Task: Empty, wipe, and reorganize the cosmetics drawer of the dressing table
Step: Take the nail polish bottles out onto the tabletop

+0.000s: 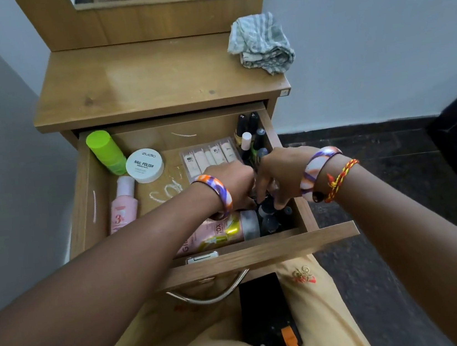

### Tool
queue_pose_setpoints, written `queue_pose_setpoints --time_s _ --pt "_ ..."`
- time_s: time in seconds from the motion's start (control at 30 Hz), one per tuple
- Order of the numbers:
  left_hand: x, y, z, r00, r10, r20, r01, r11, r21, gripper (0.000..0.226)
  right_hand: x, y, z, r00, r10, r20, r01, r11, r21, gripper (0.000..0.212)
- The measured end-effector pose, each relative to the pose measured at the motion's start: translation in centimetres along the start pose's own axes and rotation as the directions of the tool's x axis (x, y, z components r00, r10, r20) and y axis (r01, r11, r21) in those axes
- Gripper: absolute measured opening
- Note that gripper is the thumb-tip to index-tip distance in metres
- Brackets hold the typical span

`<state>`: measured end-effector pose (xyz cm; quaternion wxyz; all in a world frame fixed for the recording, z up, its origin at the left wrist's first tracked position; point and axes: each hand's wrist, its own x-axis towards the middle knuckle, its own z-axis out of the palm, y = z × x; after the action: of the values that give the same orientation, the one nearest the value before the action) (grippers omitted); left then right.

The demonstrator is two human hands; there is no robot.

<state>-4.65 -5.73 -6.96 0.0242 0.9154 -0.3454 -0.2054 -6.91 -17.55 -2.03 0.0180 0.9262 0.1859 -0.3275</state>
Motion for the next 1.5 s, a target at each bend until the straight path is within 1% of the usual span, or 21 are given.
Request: queue_pose_setpoints --time_s 0.13,0.27,0.4,0.53,0.7,0.77,0.8,0.87,0.9,0.97,1.03,1.07,1.1,1.13,1.17,1.2,1.23,1.27,1.4,1.47,1.5 --pt "-0.1 0.8 -0.4 0.999 0.014 0.033 -0.015 1.0 0.01 0.035 -0.2 -0.5 0.7 1.0 -0.008 -0.02 0.008 1.0 0.008 0.037" --pt "0.0 0.3 -0.7 0.997 0.053 0.05 -0.054 0.998 0.016 0.03 -0.4 -0.7 1.1 0.999 0.002 -0.054 -0.001 1.0 0.027 0.036" --pt "0.3 -0.4 -0.5 0.988 0.07 0.136 -0.075 0.997 0.029 0.02 -0.7 -0.9 1.5 0.998 0.021 -0.064 -0.018 0.998 0.059 0.037" --pt "0.2 -1.3 -0.5 0.981 -0.011 0.195 -0.013 0.993 0.117 0.041 -1.1 -0.9 1.8 0.995 0.021 -0.094 -0.017 0.999 0.049 0.035" --pt "-0.7 -2.1 -1.7 0.97 -0.094 0.224 0.072 0.992 0.103 0.034 -1.1 -1.0 2.6 0.986 0.053 -0.158 -0.046 0.998 0.05 0.034" --pt "-1.5 -2.9 -2.4 0.963 -0.124 0.239 0.124 0.992 0.017 0.034 -1.2 -1.0 2.9 0.982 0.062 -0.177 -0.048 0.995 0.084 0.032" --pt "-1.9 -3.4 -2.5 0.957 -0.139 0.254 0.164 0.983 -0.081 0.033 -1.3 -1.0 2.9 0.98 0.069 -0.185 -0.051 0.994 0.1 0.031" --pt "-2.9 -4.7 -2.6 0.95 -0.148 0.275 0.243 0.903 -0.355 0.03 -1.6 -0.9 2.9 0.976 0.072 -0.205 -0.052 0.993 0.102 0.028" --pt "-3.3 -5.2 -2.6 0.95 -0.139 0.28 0.272 0.809 -0.521 0.029 -1.7 -0.9 2.7 0.973 0.067 -0.22 -0.048 0.995 0.093 0.027" --pt "-4.2 -6.3 -2.2 0.962 -0.102 0.254 0.267 0.548 -0.793 0.028 -2.1 -0.9 2.3 0.962 0.061 -0.268 -0.036 0.994 0.099 0.026" --pt "-5.0 -7.1 -1.8 0.979 -0.078 0.189 0.204 0.319 -0.925 0.025 -2.5 -0.5 1.7 0.94 0.082 -0.33 -0.031 0.987 0.158 0.026" --pt "-5.4 -7.5 -1.7 0.986 -0.057 0.155 0.164 0.237 -0.957 0.021 -2.6 -0.3 1.3 0.926 0.091 -0.365 -0.024 0.982 0.186 0.026" --pt "-5.9 -7.7 -1.6 0.992 -0.035 0.119 0.123 0.16 -0.979 0.026 -2.8 -0.2 1.0 0.91 0.095 -0.402 -0.01 0.978 0.208 0.024" --pt "-6.3 -8.1 -1.5 0.996 -0.02 0.084 0.086 0.095 -0.992 0.042 -2.9 0.0 0.8 0.893 0.096 -0.44 0.009 0.973 0.232 0.021" --pt "-6.7 -8.5 -1.5 0.997 -0.029 0.067 0.068 0.042 -0.997 0.051 -3.0 0.1 0.5 0.875 0.096 -0.475 0.033 0.966 0.256 0.016" --pt "-6.9 -8.6 -1.6 0.997 -0.054 0.05 0.051 0.022 -0.998 0.042 -3.0 0.1 0.3 0.855 0.097 -0.509 0.058 0.958 0.281 0.013" --pt "-7.3 -8.4 -1.9 0.996 -0.083 0.039 0.04 0.006 -0.999 0.024 -2.9 0.2 0.0 0.836 0.1 -0.54 0.085 0.948 0.307 0.012" --pt "-7.5 -8.4 -2.2 0.991 -0.129 0.031 0.032 0.01 -0.999 0.02 -2.7 0.1 -0.4 0.818 0.106 -0.565 0.109 0.937 0.333 0.014" --pt "-8.1 -9.0 -4.2 0.948 -0.299 -0.105 -0.077 0.104 -0.992 0.03 -1.5 -1.2 -2.6 0.766 0.12 -0.632 0.15 0.922 0.357 0.021" --pt "-8.1 -9.9 -5.4 0.905 -0.386 -0.18 -0.144 0.12 -0.982 0.031 -0.1 -2.0 -4.0 0.725 0.138 -0.675 0.157 0.921 0.356 0.026" --pt "-8.1 -10.5 -5.9 0.878 -0.427 -0.214 -0.161 0.157 -0.974 0.032 0.7 -2.5 -4.8 0.699 0.149 -0.7 0.16 0.921 0.356 0.029"
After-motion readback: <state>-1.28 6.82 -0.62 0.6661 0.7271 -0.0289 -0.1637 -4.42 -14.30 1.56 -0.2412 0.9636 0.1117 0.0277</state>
